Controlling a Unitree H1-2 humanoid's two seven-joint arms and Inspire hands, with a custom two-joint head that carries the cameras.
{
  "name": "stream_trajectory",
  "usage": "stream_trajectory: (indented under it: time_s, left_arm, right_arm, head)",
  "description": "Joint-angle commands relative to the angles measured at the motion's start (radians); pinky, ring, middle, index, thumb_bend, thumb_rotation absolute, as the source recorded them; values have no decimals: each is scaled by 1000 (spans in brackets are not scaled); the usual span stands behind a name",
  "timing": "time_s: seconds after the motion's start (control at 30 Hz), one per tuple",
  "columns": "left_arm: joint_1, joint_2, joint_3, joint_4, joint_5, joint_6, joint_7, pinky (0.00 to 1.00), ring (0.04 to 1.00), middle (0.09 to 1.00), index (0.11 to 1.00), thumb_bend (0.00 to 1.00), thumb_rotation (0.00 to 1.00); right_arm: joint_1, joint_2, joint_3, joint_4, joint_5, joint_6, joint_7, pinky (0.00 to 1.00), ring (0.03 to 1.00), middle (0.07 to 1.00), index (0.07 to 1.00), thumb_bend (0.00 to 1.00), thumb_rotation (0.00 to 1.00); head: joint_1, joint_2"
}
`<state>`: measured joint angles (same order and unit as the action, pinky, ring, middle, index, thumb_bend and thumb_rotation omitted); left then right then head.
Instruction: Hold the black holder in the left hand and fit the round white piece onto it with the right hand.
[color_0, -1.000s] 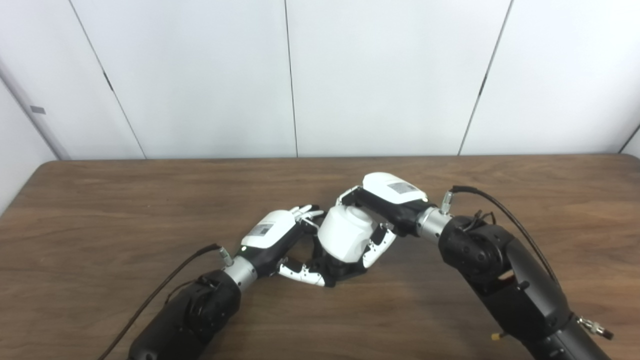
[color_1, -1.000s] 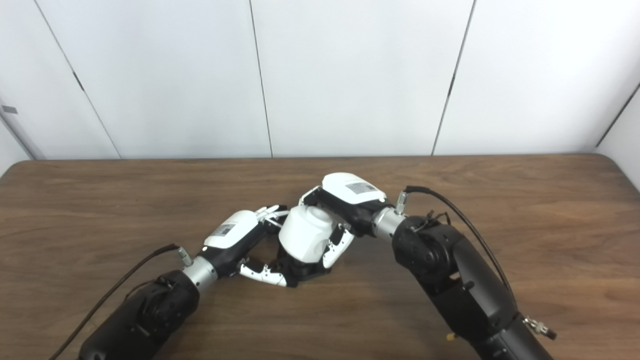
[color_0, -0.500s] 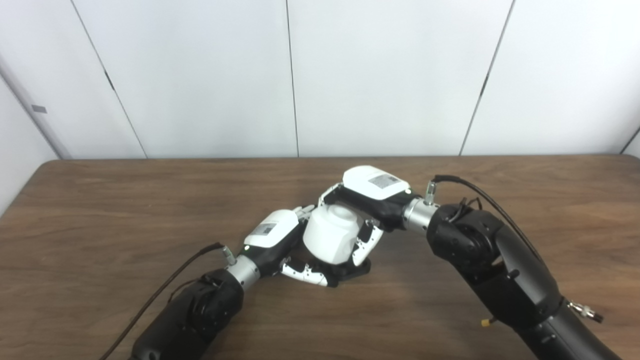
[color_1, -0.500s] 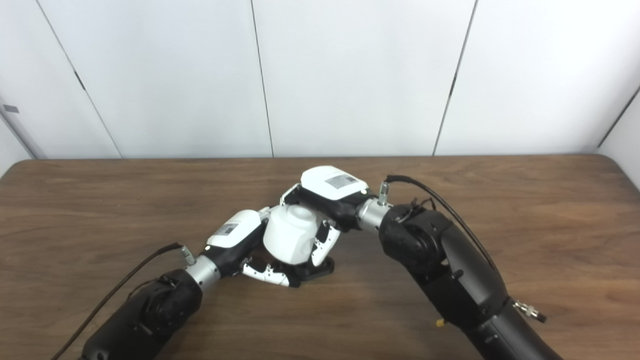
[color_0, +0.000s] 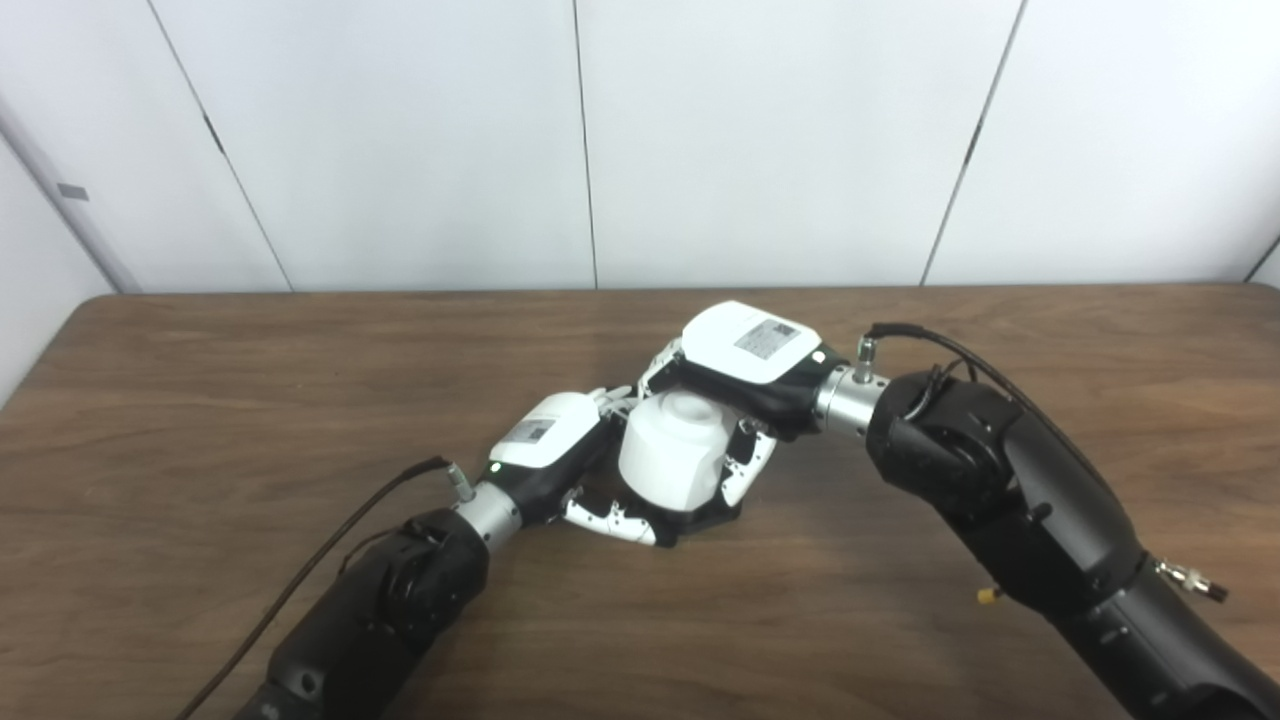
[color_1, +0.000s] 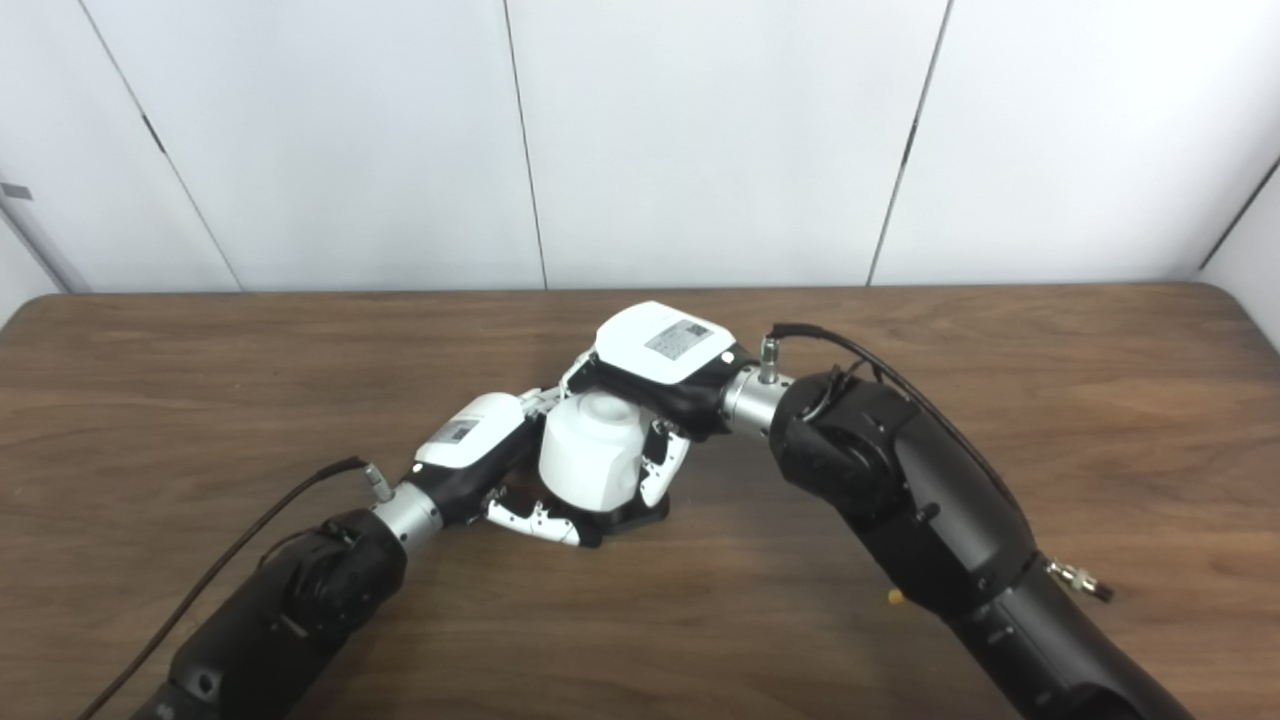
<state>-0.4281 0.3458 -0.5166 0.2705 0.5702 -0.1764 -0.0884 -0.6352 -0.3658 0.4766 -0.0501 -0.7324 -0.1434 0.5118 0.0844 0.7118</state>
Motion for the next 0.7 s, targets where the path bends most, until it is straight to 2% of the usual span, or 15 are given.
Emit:
stream_trajectory:
  time_s: [0.0,0.23,0.47,0.67]
  left_arm:
    - [31,6,-42,18,51,15,-79,968,954,888,483,524,57]
    - [33,4,-42,25,51,14,-76,971,954,888,483,524,57]
    - [37,3,-42,23,48,15,-77,966,957,888,483,524,56]
    - [39,2,-44,19,49,18,-80,964,958,889,483,524,56]
  right_arm:
    - [-44,-20,-14,-6,-20,-9,2,745,750,688,480,526,143]
    - [-62,-11,-29,-23,-36,19,10,703,752,698,481,526,146]
    - [-75,-3,-39,-33,-44,15,18,674,757,696,482,524,146]
    - [-71,15,-66,-42,-32,33,10,701,757,696,481,524,146]
  head:
    - [1,0]
    - [-4,0]
    - [-7,0]
    - [-6,2]
